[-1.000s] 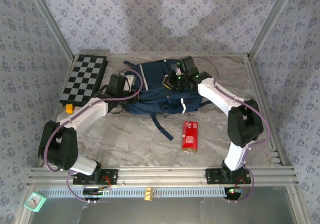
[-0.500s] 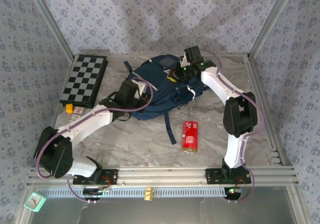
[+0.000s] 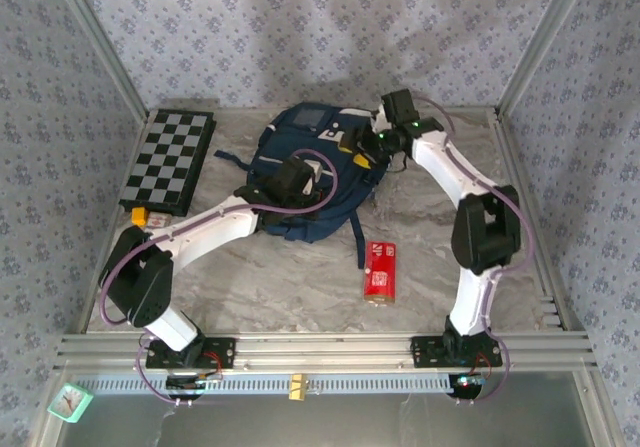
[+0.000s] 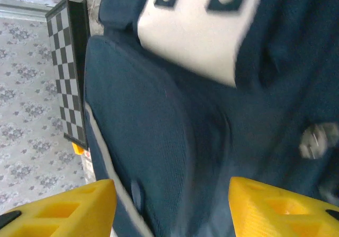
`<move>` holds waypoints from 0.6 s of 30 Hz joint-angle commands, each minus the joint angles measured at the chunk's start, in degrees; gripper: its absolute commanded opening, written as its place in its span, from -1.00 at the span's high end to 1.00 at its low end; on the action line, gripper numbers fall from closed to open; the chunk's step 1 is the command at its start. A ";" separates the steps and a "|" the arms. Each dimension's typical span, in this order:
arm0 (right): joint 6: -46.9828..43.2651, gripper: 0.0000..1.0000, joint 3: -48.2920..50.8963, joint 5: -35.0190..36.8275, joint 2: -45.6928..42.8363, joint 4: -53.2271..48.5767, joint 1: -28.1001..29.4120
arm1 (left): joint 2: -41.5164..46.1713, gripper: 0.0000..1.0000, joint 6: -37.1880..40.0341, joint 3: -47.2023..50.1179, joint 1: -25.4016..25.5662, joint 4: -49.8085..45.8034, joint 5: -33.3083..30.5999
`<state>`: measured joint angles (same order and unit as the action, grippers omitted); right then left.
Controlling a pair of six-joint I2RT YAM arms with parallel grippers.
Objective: Pack the student bag
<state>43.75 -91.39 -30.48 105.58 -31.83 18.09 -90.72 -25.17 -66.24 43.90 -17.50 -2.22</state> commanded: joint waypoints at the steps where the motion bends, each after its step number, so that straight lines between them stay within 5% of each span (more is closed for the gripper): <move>1: 5.70 -0.13 5.95 0.97 -5.29 3.78 2.14 | 0.22 1.00 -0.41 -2.03 0.05 -0.35 0.36; 11: 18.41 0.13 13.65 5.84 -6.74 15.04 8.61 | -0.10 1.00 0.60 -3.21 0.00 -0.32 1.53; 18: 14.11 0.86 12.49 6.55 -6.41 12.36 6.82 | 0.95 1.00 2.07 -2.70 0.29 -1.62 -0.32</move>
<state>59.83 -77.82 -25.26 98.89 -19.62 26.30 -90.87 -24.51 -68.23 43.90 -18.26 -1.74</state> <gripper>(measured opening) 0.096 0.053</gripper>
